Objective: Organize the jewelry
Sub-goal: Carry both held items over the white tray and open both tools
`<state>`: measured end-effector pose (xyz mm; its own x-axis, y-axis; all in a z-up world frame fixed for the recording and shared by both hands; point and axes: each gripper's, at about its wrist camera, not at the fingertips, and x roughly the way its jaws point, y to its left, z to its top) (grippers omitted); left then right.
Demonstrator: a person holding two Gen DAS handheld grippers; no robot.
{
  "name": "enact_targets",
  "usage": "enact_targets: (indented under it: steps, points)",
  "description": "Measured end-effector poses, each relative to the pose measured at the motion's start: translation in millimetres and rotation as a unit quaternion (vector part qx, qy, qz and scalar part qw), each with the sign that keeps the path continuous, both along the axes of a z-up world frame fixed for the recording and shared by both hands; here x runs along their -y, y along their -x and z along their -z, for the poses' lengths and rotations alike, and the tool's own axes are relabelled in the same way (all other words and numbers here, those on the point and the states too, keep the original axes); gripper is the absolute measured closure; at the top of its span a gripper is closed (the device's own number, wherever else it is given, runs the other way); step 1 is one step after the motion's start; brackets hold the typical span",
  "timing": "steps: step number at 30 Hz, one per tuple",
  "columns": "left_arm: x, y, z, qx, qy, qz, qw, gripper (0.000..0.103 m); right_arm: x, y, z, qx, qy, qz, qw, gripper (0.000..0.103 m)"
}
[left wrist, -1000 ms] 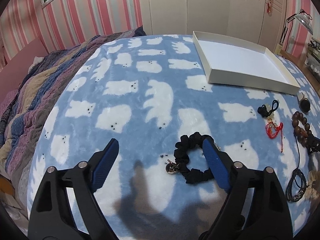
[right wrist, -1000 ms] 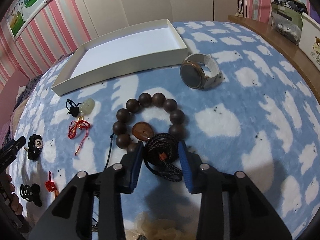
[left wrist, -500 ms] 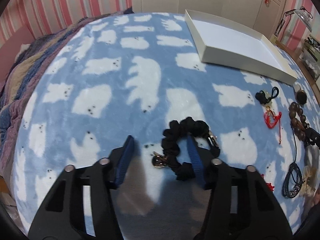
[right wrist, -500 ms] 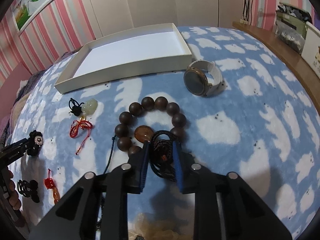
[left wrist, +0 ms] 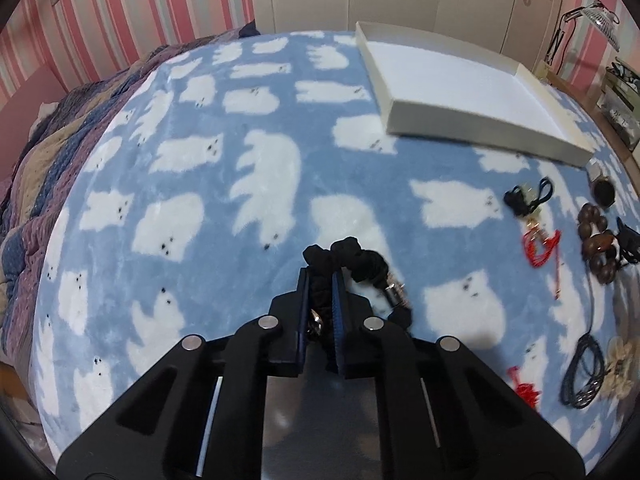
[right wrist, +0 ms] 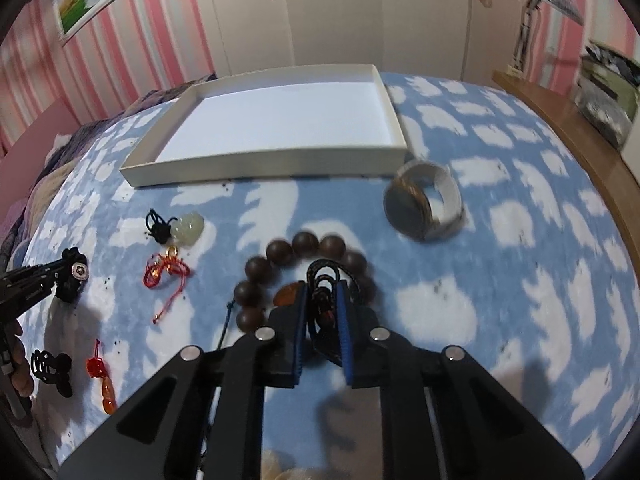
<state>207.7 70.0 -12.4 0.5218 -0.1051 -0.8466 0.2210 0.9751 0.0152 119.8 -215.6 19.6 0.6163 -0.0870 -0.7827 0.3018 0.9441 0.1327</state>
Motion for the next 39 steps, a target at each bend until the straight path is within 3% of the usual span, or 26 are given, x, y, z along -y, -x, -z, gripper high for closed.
enact_targets:
  steps: [9,17,24,31,39]
  points:
    - [46,-28,-40,0.017,0.011,0.032,0.9993,0.095,11,-42,-19,0.022,0.000,-0.042,0.999,0.091]
    - [110,-73,-87,0.015,0.046,0.082,0.9954,0.095,34,-92,-55,0.056,0.010,-0.034,0.998,0.092]
    - [173,-156,-65,-0.027,0.053,0.089,0.9942,0.095,66,-173,-56,0.040,0.000,-0.010,0.999,0.092]
    - [221,-224,-46,-0.004,0.033,0.083,0.9960,0.095,88,-250,-36,0.019,-0.002,0.001,1.000,0.092]
    - [242,-281,-27,-0.013,0.021,0.080,0.9965,0.095,101,-295,-23,0.000,0.005,0.003,1.000,0.092]
